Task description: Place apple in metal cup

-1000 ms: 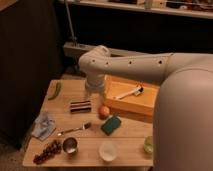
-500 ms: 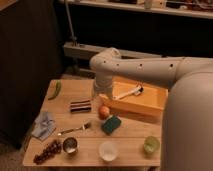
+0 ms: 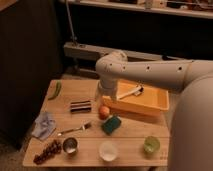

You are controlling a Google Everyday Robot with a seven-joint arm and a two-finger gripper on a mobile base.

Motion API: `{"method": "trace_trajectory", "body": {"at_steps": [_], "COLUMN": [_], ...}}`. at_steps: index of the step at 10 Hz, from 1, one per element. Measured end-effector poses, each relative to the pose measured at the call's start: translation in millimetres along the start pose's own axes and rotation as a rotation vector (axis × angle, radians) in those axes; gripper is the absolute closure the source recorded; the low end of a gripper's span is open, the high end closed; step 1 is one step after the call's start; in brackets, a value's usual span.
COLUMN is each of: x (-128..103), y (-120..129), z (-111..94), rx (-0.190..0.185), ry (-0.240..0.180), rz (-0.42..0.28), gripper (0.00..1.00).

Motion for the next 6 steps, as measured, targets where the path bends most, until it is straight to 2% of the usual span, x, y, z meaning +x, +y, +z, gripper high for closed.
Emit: {"method": "trace_trajectory", "body": {"at_steps": [4,6], "x": [3.9,5.4], "y": [-5.7,1.4], "z": [7.5,14.1], "rx": [0.005,0.011], "ry": [0.000,0.004], "rz": [0.031,0.022], "gripper": [0.35,0.35]}}
